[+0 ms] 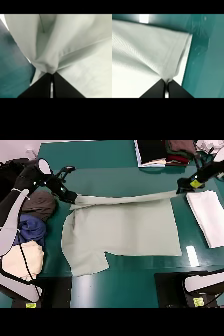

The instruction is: Fold the shirts.

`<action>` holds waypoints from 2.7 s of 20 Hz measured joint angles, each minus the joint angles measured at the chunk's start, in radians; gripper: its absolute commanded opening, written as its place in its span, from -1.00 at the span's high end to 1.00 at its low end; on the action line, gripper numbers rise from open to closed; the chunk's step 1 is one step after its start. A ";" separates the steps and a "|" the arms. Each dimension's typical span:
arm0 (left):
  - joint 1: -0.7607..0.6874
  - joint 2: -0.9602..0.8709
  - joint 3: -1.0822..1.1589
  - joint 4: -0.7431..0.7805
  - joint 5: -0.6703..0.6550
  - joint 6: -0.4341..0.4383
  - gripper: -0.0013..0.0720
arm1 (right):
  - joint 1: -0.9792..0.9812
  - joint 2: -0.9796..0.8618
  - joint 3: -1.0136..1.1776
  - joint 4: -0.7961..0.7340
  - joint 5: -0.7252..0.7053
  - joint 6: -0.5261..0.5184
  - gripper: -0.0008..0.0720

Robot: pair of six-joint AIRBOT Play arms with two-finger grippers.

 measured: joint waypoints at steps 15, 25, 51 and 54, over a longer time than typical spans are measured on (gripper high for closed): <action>0.001 0.251 -0.264 0.088 -0.007 -0.211 -0.40 | -0.011 0.190 -0.294 -0.002 -0.082 -0.004 -0.26; 0.001 0.787 -1.061 -0.015 0.135 -0.416 -0.40 | 0.016 0.357 -0.294 0.006 -0.090 -0.003 -0.25; -0.045 0.842 -1.041 -0.241 0.308 -0.340 0.90 | -0.333 0.521 -1.055 0.040 -0.034 -0.011 -0.31; -0.045 0.842 -1.039 -0.241 0.309 -0.336 0.90 | -0.283 0.525 -1.103 0.081 -0.067 -0.016 0.68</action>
